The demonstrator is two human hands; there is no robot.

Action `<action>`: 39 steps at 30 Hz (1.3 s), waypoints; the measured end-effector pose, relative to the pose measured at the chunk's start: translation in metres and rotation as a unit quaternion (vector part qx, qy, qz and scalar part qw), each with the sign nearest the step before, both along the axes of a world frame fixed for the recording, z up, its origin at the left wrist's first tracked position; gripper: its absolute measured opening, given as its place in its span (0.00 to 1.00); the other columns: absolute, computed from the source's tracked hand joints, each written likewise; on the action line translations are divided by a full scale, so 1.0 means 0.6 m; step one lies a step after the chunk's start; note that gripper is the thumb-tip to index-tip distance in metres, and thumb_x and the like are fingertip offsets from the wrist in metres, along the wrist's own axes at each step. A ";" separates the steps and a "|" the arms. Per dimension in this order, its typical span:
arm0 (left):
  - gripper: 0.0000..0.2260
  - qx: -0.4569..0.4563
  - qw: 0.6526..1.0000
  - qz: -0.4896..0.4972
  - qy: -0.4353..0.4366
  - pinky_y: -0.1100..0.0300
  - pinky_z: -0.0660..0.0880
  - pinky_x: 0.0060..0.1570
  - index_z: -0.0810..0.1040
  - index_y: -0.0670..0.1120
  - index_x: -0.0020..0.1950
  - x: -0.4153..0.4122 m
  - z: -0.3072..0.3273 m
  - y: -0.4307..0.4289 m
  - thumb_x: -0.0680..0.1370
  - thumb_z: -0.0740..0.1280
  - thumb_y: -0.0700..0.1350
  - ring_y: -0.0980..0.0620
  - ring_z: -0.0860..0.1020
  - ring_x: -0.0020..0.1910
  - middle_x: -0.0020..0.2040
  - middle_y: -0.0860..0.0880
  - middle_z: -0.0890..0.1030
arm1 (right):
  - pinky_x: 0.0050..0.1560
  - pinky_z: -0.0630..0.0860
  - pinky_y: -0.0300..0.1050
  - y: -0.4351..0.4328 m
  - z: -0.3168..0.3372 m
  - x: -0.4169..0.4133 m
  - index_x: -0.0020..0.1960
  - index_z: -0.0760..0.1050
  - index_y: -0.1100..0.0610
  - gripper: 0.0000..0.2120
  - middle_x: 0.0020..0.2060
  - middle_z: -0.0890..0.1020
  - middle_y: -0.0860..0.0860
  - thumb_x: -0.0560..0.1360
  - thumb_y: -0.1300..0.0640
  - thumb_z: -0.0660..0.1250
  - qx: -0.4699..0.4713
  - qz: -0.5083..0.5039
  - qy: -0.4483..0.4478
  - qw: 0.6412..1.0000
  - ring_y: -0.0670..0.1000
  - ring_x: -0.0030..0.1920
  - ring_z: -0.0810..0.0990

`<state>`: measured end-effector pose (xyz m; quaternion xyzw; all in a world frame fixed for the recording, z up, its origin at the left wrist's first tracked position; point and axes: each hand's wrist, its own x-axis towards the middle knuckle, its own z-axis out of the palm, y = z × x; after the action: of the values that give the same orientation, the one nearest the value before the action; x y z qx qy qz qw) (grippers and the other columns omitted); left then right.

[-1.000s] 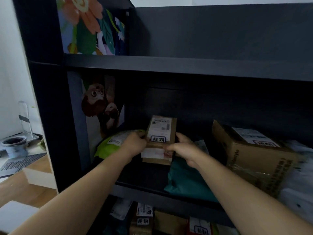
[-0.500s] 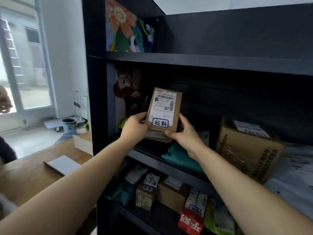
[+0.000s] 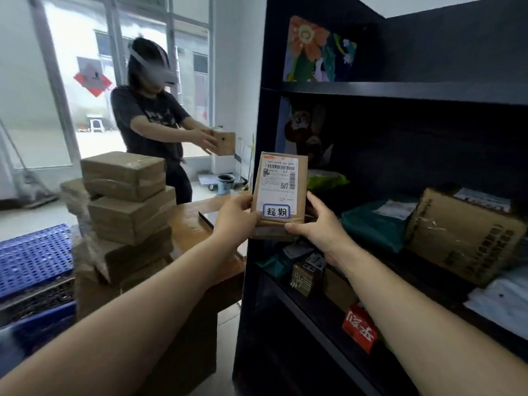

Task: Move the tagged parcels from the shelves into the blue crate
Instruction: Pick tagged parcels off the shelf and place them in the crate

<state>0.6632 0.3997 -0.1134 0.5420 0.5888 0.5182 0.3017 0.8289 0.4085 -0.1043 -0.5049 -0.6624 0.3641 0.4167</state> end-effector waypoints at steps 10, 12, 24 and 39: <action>0.19 -0.020 0.987 0.156 -0.015 0.63 0.78 0.43 0.74 0.46 0.67 -0.209 -0.053 -0.207 0.77 0.69 0.41 0.55 0.79 0.52 0.59 0.51 0.81 | 0.55 0.74 0.43 -0.112 -0.055 -0.224 0.76 0.58 0.46 0.33 0.69 0.70 0.50 0.77 0.60 0.68 -0.062 0.153 0.033 0.986 0.49 0.62 0.71; 0.20 -0.027 0.983 0.178 -0.021 0.54 0.80 0.53 0.73 0.46 0.68 -0.260 -0.063 -0.259 0.76 0.70 0.42 0.53 0.79 0.56 0.60 0.50 0.80 | 0.57 0.73 0.44 -0.149 -0.064 -0.280 0.77 0.56 0.47 0.34 0.71 0.69 0.50 0.77 0.60 0.67 -0.066 0.179 0.024 0.981 0.51 0.68 0.69; 0.14 -0.082 0.957 0.274 -0.049 0.50 0.79 0.56 0.78 0.45 0.61 -0.516 -0.143 -0.523 0.76 0.69 0.38 0.49 0.80 0.54 0.55 0.50 0.82 | 0.59 0.74 0.47 -0.368 -0.139 -0.564 0.77 0.56 0.47 0.35 0.71 0.69 0.53 0.77 0.62 0.68 -0.128 0.280 0.005 0.951 0.47 0.62 0.70; 0.17 -0.150 0.928 0.324 -0.110 0.53 0.79 0.55 0.77 0.43 0.63 -0.756 -0.319 -0.496 0.74 0.72 0.38 0.51 0.80 0.54 0.57 0.49 0.82 | 0.64 0.74 0.49 -0.321 -0.305 -0.825 0.68 0.67 0.59 0.23 0.62 0.76 0.50 0.76 0.63 0.68 -0.208 0.292 -0.058 0.932 0.47 0.58 0.73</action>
<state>0.2097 0.1021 -0.3049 0.2099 0.7664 0.5496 0.2577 0.3337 0.2158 -0.2872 -0.3850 -0.7130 0.5694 0.1389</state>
